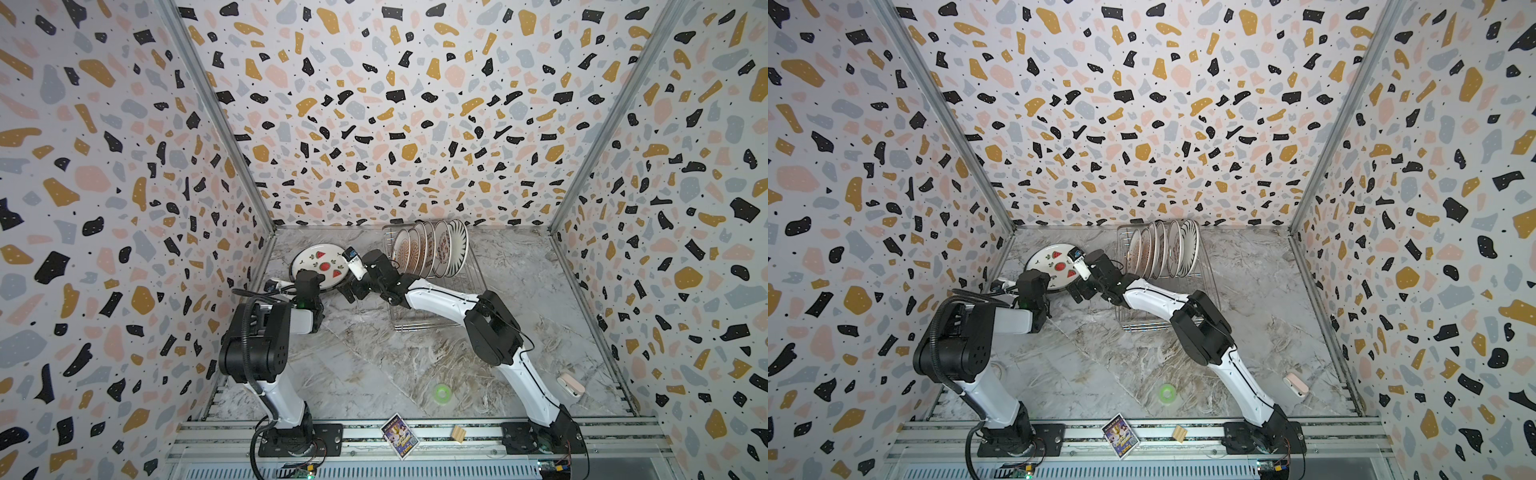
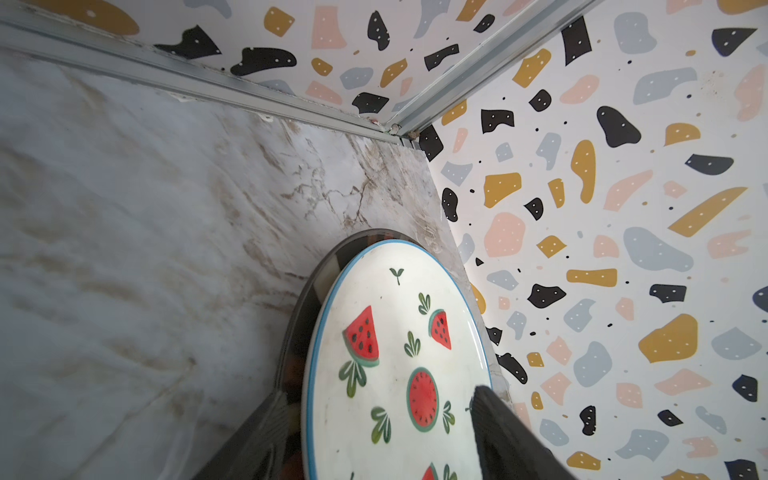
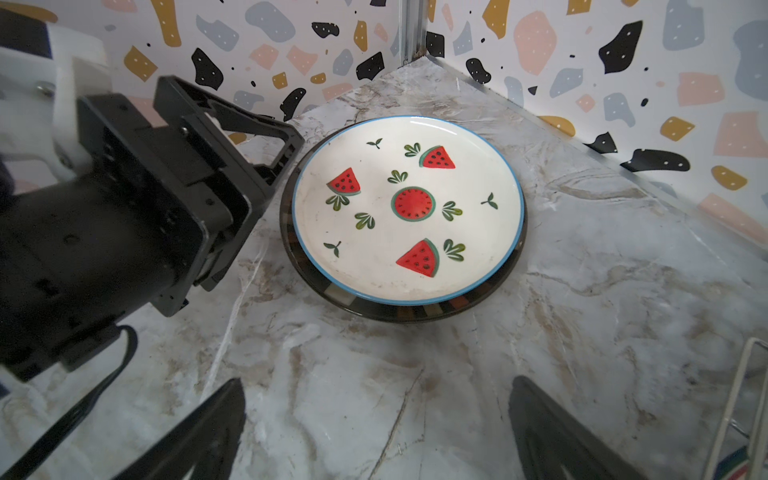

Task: Unload the plates from the dish rack
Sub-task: 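Open the left gripper to release the watermelon plate on the stack, then raise the left gripper toward the rack while the right moves along the rack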

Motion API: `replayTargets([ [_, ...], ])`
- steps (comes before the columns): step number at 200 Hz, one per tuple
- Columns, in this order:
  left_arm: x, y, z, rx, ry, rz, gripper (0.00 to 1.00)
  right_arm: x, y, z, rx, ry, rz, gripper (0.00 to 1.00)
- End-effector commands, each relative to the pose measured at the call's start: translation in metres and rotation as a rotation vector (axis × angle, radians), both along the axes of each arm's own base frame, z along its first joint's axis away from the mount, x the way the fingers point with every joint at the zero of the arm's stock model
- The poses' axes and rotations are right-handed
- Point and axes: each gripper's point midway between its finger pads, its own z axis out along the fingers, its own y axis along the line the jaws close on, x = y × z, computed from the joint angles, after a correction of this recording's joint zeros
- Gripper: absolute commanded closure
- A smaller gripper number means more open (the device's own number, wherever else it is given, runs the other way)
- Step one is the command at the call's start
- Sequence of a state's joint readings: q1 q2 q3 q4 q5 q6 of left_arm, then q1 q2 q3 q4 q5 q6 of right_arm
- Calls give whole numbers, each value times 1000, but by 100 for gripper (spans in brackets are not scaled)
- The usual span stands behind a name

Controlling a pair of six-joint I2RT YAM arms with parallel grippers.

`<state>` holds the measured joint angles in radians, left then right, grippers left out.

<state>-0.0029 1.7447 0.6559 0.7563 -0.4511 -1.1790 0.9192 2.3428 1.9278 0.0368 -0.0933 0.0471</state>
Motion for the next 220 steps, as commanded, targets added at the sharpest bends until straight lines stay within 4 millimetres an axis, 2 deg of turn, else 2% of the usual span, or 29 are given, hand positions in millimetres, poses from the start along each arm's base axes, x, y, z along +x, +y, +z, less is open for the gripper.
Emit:
replayTargets([
  [1,-6,2,23,29,-50,-1,18,-13,-5,81,95,-113,4,0],
  [33,-19,-2,46,65,-62,-48,5,-33,-17,109,156,-161,13,0],
  [68,-33,-14,72,93,-101,-136,0,-56,-45,140,227,-222,-2,0],
  [99,-48,-33,101,136,-175,-257,0,-70,-86,168,278,-284,-69,1],
  [131,-63,-65,140,155,-358,-420,0,-75,-132,185,282,-317,-187,1],
  [147,-68,-87,160,178,-425,-513,0,-72,-162,191,278,-331,-263,1],
  [173,-76,-135,187,252,-489,-677,0,-55,-210,195,296,-306,-350,1],
  [220,-105,-204,217,326,-594,-837,0,-8,-297,190,293,-244,-548,1],
])
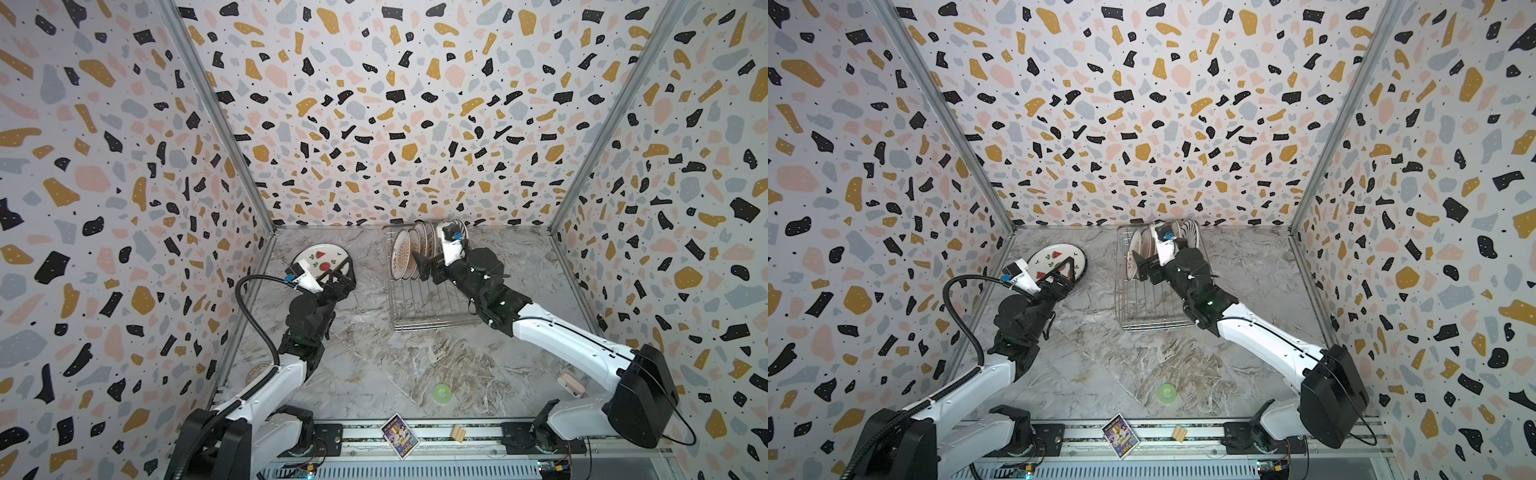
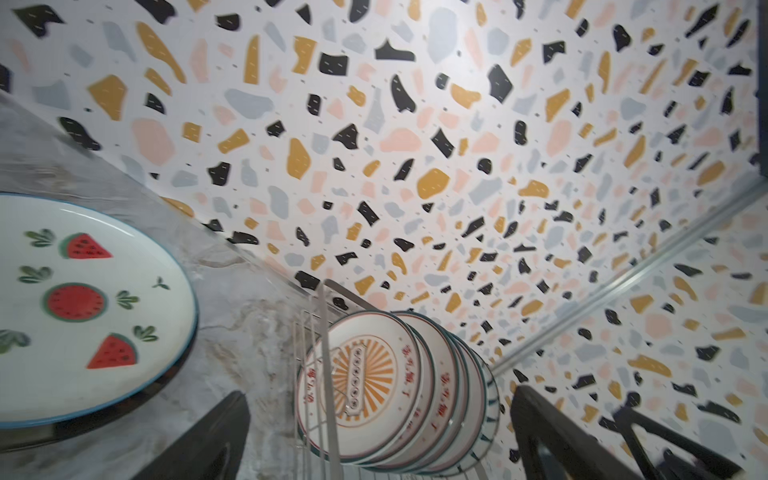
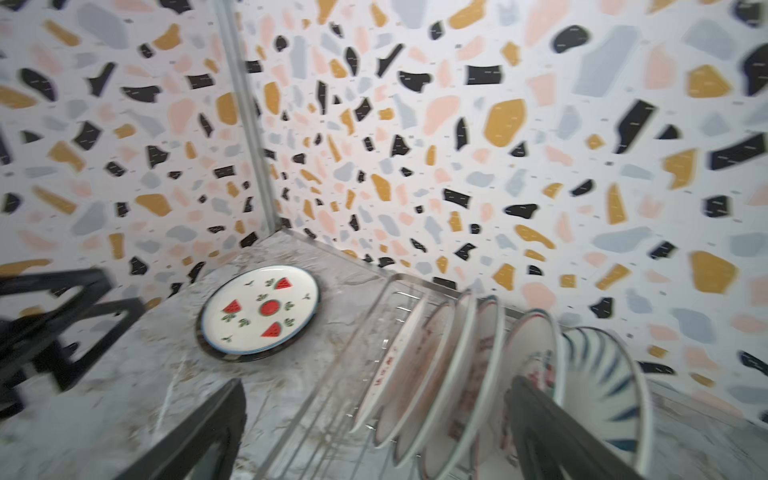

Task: Unload the plates from the dish rack
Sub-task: 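Raise the left gripper toward the rack while the right moves along the rack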

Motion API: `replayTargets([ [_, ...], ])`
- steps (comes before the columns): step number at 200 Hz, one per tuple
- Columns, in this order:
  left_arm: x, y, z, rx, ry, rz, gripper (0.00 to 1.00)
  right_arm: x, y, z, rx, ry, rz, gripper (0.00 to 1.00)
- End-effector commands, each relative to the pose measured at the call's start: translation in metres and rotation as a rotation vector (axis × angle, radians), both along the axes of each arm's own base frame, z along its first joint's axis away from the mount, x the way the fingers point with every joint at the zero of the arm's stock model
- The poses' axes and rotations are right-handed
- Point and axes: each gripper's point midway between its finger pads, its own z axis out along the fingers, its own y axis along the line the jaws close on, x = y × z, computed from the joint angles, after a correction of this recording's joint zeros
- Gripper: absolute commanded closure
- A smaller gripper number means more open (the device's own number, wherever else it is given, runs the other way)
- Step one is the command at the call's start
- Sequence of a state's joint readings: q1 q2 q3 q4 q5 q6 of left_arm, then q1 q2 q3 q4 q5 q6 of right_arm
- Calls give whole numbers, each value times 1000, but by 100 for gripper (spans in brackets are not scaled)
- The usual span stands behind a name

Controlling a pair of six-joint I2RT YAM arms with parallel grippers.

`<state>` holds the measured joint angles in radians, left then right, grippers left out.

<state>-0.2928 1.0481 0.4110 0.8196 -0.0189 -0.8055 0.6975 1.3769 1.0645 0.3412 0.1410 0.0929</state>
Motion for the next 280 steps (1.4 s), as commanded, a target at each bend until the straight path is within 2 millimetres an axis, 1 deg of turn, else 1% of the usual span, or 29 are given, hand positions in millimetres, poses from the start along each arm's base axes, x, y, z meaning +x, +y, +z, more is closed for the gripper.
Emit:
replayTargets([
  [1,-16,-30,40,54,-154,-76,0,15,-36,-1,39,61,-82,1],
  [25,-25,-66,51,102,-196,-191,0,40,-73,-11,71,111,-164,1],
  [47,-33,-94,55,142,-234,-290,0,59,-95,-19,67,140,-234,1],
  [60,-37,-103,56,145,-254,-316,0,67,-102,-24,62,158,-259,1],
  [80,-37,-116,55,142,-266,-341,1,78,-110,-31,62,179,-287,1],
  [118,-33,-144,52,152,-263,-422,0,99,-116,-44,52,219,-319,1],
  [153,-26,-151,45,161,-230,-414,0,114,-116,-57,25,254,-337,11],
  [177,-18,-152,39,170,-190,-390,0,120,-111,-66,12,277,-322,24],
  [212,-17,-156,34,159,-174,-398,0,127,-107,-76,-3,300,-314,31],
  [225,-17,-158,33,152,-173,-401,0,131,-107,-80,-9,310,-319,35],
  [234,-17,-159,33,147,-174,-405,0,134,-108,-82,-7,316,-334,36],
  [254,-16,-160,32,120,-176,-400,0,139,-108,-89,-9,326,-349,44],
  [280,-13,-168,26,104,-165,-431,0,145,-109,-102,-25,349,-372,47],
])
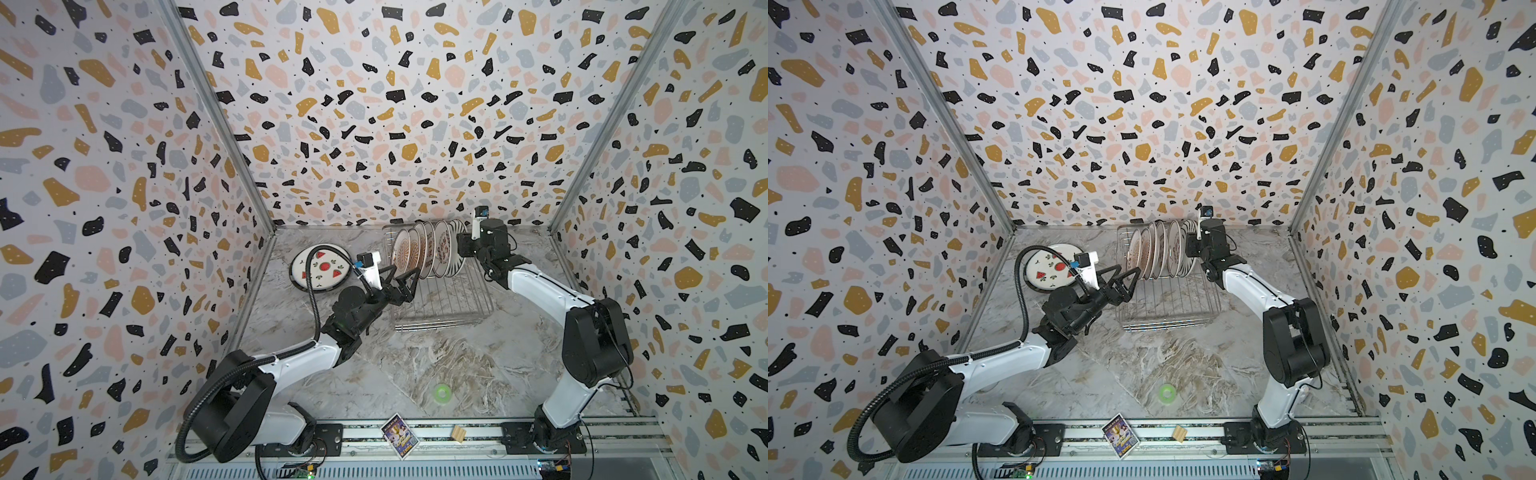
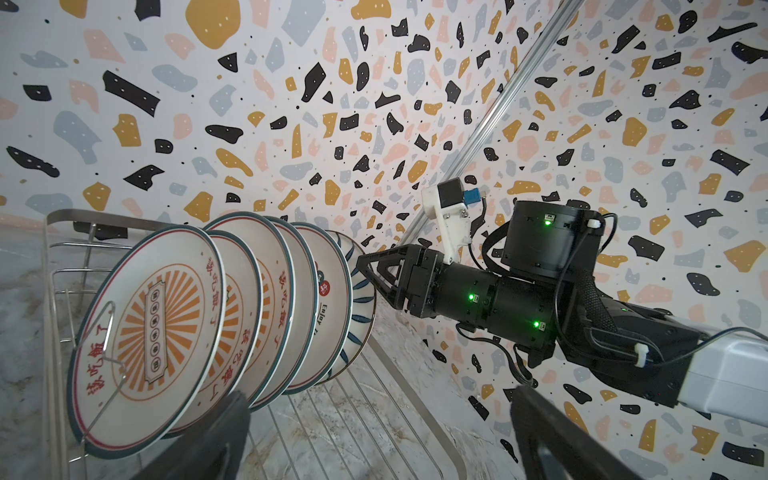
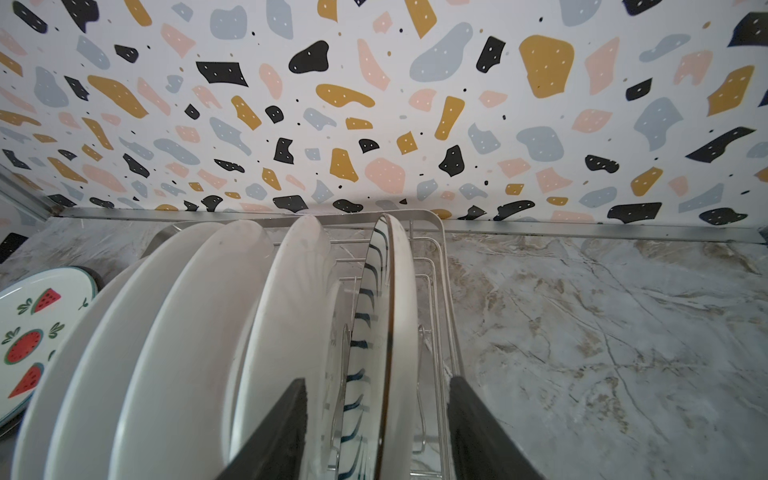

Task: Unload the plates from the dish rack
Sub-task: 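Raise the left gripper toward the rack while the right moves along the rack, then insert the right gripper beside the blue-striped plate and close on its rim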

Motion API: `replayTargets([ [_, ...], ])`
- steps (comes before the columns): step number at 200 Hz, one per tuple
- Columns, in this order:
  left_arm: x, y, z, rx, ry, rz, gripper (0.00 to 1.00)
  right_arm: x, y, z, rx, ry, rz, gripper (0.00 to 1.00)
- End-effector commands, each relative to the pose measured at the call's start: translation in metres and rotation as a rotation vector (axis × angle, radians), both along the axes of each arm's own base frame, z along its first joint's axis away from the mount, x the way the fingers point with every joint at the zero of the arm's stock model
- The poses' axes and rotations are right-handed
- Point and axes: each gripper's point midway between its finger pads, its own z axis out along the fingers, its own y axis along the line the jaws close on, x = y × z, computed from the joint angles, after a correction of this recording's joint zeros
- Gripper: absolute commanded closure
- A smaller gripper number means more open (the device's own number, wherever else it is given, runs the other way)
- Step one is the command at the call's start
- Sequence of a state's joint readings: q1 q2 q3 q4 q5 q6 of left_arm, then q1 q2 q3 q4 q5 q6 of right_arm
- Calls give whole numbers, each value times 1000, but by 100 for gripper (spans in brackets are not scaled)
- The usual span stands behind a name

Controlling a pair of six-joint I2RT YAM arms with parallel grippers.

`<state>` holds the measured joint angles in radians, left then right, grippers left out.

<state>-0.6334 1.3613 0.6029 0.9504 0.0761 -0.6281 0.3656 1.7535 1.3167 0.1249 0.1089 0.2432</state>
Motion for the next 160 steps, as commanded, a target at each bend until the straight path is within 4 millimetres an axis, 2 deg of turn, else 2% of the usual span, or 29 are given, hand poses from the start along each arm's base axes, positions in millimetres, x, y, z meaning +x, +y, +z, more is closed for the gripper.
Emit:
replayTargets([
  [1,1,-6,22,-66,-52,-22,0,7,-5,9,-2,-8,-39,47],
  [52,13,1,10,-40,-26,57,0,13,-5,-7,-55,12,-89,51],
  [126,20,-6,2,-30,-4,48,0,24,8,-32,-58,54,-62,61],
  [160,24,-9,-2,-28,4,48,0,26,7,-32,-62,51,-76,68],
])
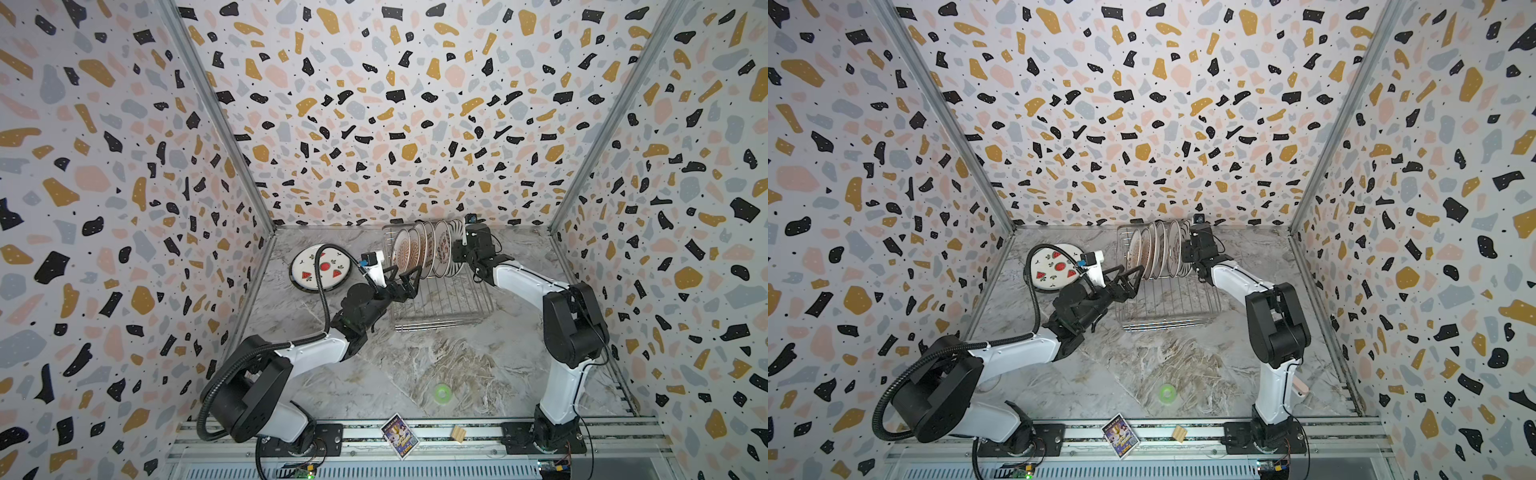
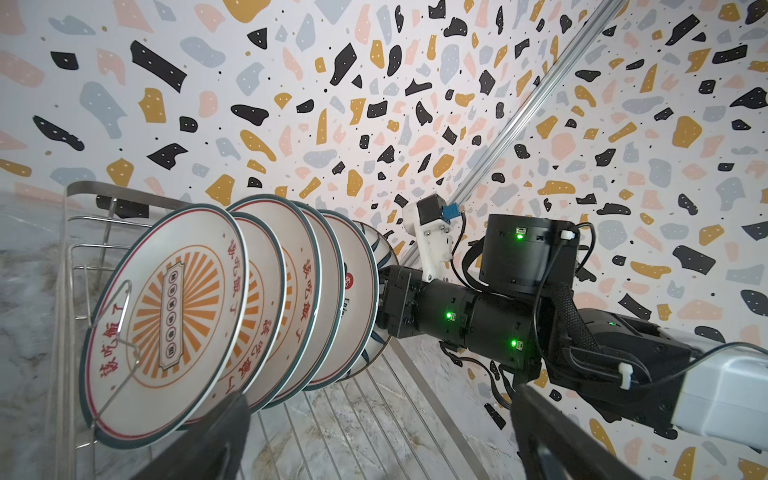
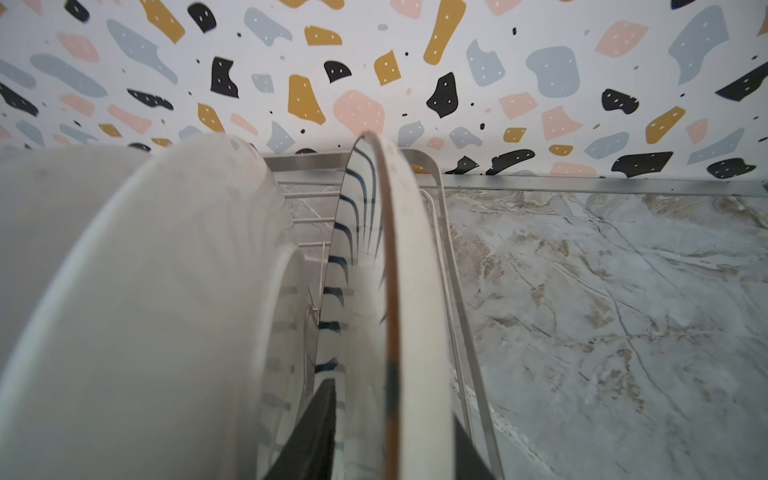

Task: Unload the plates from the dish rack
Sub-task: 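Insert the right gripper beside the blue-striped plate and close on its rim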

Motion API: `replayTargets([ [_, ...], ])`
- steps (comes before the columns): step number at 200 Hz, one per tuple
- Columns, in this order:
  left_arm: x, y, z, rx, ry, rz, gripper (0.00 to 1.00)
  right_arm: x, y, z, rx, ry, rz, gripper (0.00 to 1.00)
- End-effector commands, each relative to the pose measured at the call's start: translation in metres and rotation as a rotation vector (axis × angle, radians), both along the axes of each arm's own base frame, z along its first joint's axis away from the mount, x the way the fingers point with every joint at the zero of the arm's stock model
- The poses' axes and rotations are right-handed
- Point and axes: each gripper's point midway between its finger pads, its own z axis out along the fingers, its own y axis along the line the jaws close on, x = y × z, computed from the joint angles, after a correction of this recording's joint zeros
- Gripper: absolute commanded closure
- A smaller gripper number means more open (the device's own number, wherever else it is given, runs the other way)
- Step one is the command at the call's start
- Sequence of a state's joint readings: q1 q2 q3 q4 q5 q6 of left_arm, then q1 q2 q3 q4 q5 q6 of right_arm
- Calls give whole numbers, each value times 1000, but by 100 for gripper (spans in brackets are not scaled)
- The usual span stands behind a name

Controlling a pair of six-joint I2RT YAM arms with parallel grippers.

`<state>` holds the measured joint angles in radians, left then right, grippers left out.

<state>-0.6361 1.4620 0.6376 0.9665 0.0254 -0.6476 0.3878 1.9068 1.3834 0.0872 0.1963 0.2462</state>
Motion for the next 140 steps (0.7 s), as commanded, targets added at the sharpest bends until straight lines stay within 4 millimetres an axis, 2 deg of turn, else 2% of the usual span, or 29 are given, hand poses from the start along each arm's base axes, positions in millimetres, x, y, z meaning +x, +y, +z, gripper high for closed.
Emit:
replayTargets([
  [1,4,-4,20,-38,-51,3,0,8,2,26,16,-52,-20,68],
  [42,8,-9,15,-30,-42,-7,0,8,7,32,-1,-73,-39,74],
  [140,9,1,9,7,-39,43,0,5,10,54,-61,-125,-98,83],
])
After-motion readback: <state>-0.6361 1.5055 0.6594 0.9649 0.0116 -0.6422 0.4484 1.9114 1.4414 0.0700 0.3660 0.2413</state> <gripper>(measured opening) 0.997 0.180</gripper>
